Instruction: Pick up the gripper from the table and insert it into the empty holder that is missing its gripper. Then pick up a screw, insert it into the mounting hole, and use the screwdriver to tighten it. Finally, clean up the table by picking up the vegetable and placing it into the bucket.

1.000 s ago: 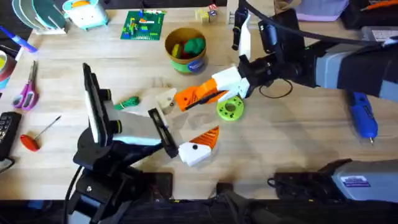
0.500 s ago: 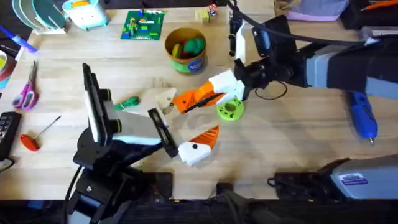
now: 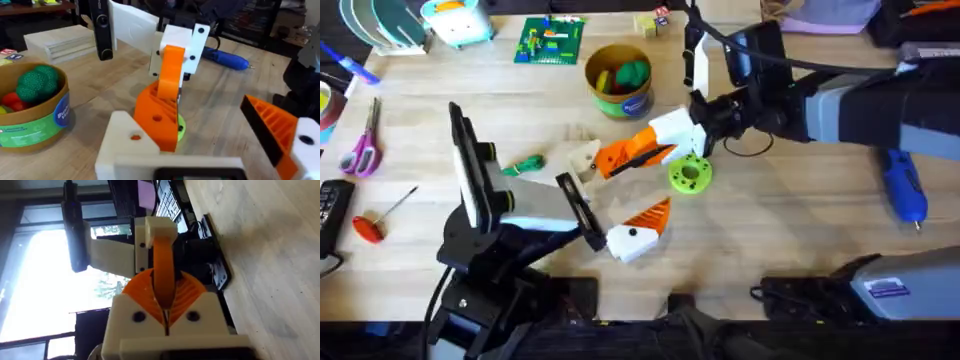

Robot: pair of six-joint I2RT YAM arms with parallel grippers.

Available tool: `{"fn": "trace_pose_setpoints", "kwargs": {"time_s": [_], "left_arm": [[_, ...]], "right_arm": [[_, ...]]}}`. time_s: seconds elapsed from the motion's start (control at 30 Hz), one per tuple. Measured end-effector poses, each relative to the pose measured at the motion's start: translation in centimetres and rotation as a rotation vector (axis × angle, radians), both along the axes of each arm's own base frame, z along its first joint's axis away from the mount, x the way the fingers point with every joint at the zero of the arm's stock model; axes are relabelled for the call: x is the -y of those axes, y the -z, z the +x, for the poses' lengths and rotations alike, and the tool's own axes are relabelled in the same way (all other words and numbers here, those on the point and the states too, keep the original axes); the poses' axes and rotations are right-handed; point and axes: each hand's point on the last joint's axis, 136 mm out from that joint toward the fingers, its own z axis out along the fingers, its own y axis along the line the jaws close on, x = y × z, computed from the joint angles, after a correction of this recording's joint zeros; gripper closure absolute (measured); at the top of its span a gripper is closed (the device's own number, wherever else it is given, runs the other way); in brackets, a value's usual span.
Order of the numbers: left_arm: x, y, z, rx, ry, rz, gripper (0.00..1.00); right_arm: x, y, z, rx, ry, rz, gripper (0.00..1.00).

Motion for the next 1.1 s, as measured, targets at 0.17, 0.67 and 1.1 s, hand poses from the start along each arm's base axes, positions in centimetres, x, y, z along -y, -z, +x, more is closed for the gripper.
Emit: {"fn": "trace_pose_setpoints", "kwargs": {"time_s": [0.17,0.67,1.1], "left_arm": [[-0.2,0.0,0.3,-0.001,-0.02,0.0,0.008],[-0.2,0.0,0.2,-0.013,-0.016,-0.007,0.008],[-0.4,0.0,0.6,-0.012,-0.041,-0.006,0.008]], "right_arm": [[-0.7,0.2,0.2,-0.009,-0.004,0.0,0.993],[-2.6,0.5,0.4,-0.061,-0.006,-0.01,0.993],[-3.7,0.6,0.7,-0.032,0.031,-0.027,0.993]]}}
